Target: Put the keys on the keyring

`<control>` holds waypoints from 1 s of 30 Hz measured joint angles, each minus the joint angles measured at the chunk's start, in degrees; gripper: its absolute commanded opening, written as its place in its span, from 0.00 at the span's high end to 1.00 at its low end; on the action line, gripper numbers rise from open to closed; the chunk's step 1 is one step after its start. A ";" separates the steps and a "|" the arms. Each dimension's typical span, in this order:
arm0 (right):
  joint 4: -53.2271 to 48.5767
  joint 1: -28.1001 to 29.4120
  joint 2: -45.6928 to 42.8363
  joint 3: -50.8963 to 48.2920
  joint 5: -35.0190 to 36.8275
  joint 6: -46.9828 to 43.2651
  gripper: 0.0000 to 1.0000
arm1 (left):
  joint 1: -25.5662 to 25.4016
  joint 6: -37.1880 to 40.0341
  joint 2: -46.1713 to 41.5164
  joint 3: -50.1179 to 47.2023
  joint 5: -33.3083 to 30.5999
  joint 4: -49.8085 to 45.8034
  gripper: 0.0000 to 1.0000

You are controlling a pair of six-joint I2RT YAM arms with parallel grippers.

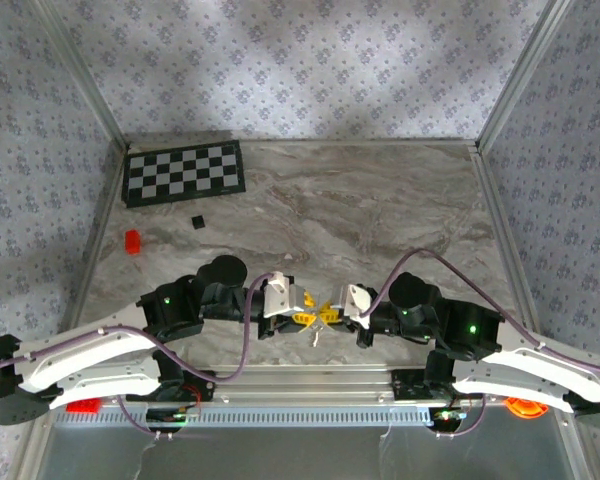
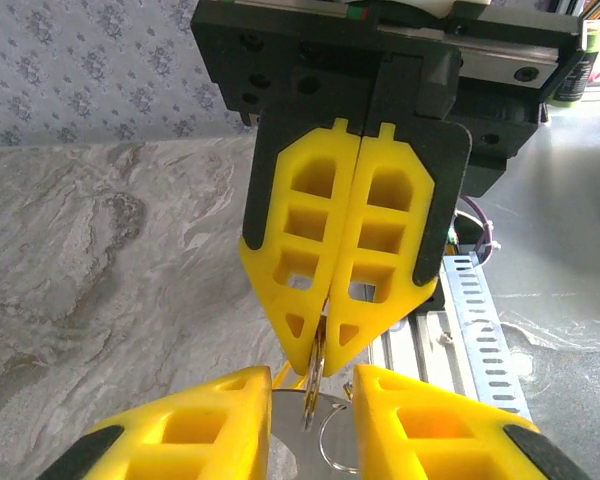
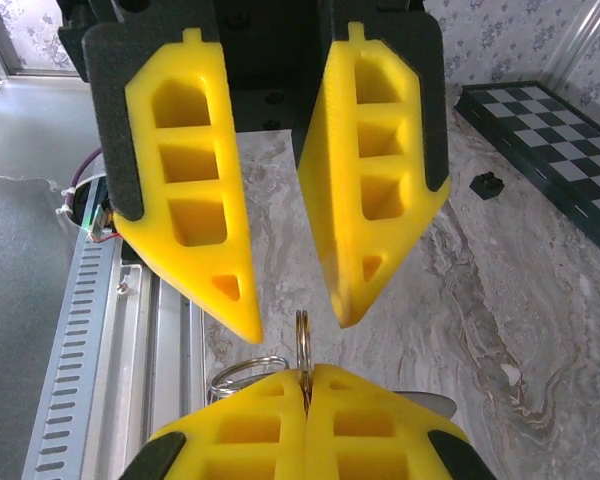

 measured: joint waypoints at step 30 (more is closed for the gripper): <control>1.01 0.11 0.13 0.00 -1.14 -0.35 1.00 | -0.33 1.05 -2.58 -3.78 -1.11 2.58 1.00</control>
